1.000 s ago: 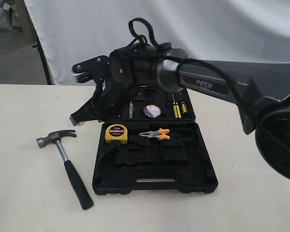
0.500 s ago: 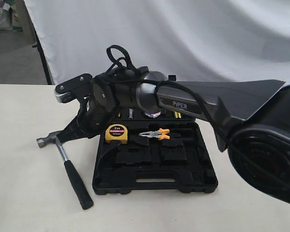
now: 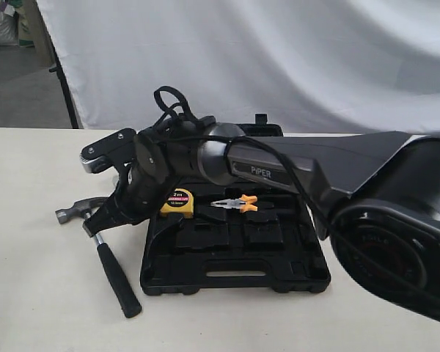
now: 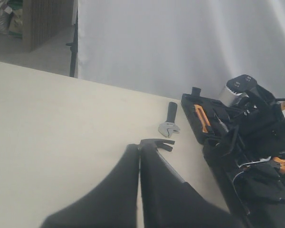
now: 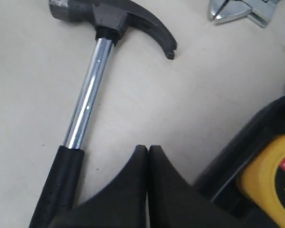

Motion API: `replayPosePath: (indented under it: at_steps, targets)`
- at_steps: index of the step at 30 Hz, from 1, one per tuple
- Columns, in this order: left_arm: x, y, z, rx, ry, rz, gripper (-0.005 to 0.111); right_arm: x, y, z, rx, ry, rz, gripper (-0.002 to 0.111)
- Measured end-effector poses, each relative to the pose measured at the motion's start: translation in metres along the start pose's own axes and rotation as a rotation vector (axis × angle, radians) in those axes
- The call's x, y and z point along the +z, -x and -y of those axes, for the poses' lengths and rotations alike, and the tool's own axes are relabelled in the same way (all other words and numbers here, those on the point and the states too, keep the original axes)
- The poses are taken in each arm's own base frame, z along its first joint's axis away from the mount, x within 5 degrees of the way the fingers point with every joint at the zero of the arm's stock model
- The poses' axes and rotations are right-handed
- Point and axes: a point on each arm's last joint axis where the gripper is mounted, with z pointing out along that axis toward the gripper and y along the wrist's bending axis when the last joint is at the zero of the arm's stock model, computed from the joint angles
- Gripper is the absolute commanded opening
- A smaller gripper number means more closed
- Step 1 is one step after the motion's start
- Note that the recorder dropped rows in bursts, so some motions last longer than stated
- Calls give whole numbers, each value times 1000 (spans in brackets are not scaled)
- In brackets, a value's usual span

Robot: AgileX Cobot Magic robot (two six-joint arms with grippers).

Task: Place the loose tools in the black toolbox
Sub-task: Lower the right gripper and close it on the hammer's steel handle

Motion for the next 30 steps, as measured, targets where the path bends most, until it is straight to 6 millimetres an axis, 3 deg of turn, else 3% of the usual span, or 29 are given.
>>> replayPosePath:
  at_steps: [3, 5, 9, 14, 17, 24, 30]
  targets:
    - [0, 0, 0, 0, 0, 0, 1, 0, 0, -13, -45, -1, -1, 47]
    - [0, 0, 0, 0, 0, 0, 1, 0, 1, -20, -57, 7, 14, 59]
    - [0, 0, 0, 0, 0, 0, 1, 4, 2, -25, -30, 31, 45, 60]
    - [0, 0, 0, 0, 0, 0, 1, 33, -16, -34, -25, 50, -18, 60]
    - [0, 0, 0, 0, 0, 0, 1, 33, -16, -46, -70, 62, -15, 52]
    - [0, 0, 0, 0, 0, 0, 1, 31, -20, -73, -154, 93, -36, 0]
    - [0, 0, 0, 0, 0, 0, 1, 19, -25, -99, -200, 130, -103, 0]
